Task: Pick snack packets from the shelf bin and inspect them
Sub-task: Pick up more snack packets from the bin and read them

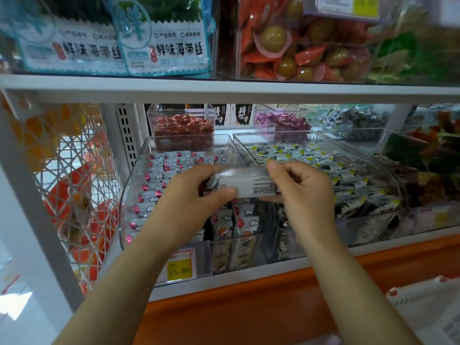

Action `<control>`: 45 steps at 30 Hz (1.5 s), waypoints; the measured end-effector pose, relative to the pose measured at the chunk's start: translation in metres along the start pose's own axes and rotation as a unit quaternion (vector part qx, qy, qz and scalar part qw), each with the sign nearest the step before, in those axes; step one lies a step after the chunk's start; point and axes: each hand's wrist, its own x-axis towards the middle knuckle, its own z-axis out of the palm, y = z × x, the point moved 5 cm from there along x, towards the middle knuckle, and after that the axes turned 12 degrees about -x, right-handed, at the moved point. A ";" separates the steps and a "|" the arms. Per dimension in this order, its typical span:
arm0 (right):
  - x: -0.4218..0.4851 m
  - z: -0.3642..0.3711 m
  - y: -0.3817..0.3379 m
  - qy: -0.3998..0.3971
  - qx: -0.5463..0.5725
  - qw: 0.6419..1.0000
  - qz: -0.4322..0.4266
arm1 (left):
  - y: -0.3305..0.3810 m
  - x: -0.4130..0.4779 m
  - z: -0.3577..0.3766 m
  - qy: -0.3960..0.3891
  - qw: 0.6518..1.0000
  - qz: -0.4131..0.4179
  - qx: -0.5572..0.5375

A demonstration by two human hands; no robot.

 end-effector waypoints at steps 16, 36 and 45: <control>0.038 0.008 0.001 0.019 0.021 0.999 0.046 | -0.034 0.035 -0.003 -0.008 0.971 0.005 0.241; 0.078 0.122 0.006 -0.403 -0.600 0.654 -0.224 | -0.064 0.037 0.001 -0.139 0.903 -0.049 0.402; 0.107 0.131 -0.001 -0.299 -0.517 0.780 -0.190 | -0.062 0.038 -0.005 -0.133 0.910 -0.059 0.388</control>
